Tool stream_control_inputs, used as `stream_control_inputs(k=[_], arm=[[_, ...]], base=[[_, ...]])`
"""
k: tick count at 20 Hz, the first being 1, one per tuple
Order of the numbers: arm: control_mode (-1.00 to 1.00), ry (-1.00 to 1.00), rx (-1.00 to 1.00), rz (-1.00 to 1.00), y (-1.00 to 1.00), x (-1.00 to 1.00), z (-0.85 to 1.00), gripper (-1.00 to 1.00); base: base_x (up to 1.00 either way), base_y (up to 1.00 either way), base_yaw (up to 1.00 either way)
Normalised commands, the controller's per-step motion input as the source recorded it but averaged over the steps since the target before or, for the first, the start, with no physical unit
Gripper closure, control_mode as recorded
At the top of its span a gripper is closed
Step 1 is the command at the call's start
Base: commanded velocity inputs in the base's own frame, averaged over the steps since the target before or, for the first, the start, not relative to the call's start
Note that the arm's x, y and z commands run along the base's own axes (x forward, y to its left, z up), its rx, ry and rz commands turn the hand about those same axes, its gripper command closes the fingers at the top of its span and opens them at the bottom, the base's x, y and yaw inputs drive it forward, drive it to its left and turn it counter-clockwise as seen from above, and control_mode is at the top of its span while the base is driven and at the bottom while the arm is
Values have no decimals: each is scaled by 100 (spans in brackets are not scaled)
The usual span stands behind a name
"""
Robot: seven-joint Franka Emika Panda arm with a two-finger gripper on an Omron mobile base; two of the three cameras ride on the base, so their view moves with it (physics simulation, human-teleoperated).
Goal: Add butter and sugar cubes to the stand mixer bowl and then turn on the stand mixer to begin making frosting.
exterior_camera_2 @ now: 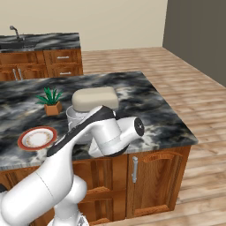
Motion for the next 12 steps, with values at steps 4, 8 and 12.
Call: stream_control_inputs(k=[4,8,12], arm=[[-100,-1,0,3,10,0,-1,-100],[-100,-2,0,3,0,4,-9,-100],[-100,-5,0,5,0,15,-20,-100]], base=[[0,0,0],[0,0,0],[0,0,0]])
